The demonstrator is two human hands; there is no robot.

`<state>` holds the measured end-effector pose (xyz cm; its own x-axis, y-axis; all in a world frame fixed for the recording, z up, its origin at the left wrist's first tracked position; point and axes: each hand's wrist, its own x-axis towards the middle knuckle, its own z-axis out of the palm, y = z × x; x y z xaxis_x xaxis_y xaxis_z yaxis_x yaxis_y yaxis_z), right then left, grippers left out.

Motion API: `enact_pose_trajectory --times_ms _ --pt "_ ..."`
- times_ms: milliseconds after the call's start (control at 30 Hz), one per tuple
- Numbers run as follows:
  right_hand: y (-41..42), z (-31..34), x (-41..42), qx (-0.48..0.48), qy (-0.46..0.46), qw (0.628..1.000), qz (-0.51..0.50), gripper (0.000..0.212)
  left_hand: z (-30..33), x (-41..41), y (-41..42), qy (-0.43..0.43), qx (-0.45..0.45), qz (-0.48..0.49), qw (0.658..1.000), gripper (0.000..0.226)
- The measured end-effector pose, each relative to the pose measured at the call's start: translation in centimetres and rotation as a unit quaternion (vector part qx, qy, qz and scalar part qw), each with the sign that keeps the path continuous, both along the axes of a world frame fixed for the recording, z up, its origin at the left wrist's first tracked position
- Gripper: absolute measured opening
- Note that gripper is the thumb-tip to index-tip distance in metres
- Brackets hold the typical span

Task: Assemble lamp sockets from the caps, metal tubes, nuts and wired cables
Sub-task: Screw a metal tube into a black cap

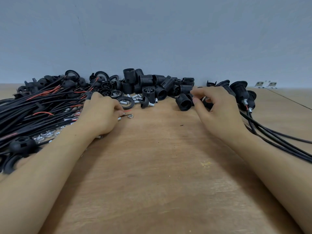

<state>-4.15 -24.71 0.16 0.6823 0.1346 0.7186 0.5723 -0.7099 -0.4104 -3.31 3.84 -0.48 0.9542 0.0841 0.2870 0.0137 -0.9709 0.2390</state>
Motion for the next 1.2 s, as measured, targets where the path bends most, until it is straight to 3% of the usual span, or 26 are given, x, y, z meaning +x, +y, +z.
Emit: enact_pose_trajectory --times_ms 100,233,300,467,633,867,1033,1200 --pt "0.0 0.0 0.1 -0.001 0.008 1.000 -0.003 0.021 -0.1 -0.3 -0.3 -0.046 -0.032 0.001 0.998 0.010" --pt "0.1 0.1 0.1 -0.005 0.015 1.000 -0.004 0.022 0.4 -0.4 -0.5 -0.237 -0.068 -0.044 0.968 0.018" --pt "0.2 0.0 0.0 -0.008 0.020 1.000 -0.002 0.022 0.6 -0.6 -0.9 -0.273 -0.082 -0.055 0.957 0.026" --pt "0.4 0.0 -0.2 0.003 0.047 0.999 0.002 0.023 -0.3 -0.3 -1.0 -0.161 -0.087 -0.027 0.983 0.024" --pt "0.3 -0.1 -0.2 0.011 0.063 0.998 0.008 0.023 -0.3 -0.5 -0.6 -0.036 0.011 -0.022 0.999 0.019" --pt "0.4 -0.2 0.0 -0.002 0.073 0.997 0.017 0.022 -0.2 -0.8 -1.2 -0.070 -0.036 -0.077 0.994 0.004" --pt "0.3 0.0 -0.1 -0.011 0.075 0.997 0.021 0.022 -0.2 -1.3 -2.0 -0.027 -0.074 -0.164 0.983 0.029" --pt "0.3 0.1 -0.2 -0.015 0.074 0.997 0.025 0.020 0.0 -1.8 -2.8 -0.062 -0.068 -0.197 0.976 0.021"
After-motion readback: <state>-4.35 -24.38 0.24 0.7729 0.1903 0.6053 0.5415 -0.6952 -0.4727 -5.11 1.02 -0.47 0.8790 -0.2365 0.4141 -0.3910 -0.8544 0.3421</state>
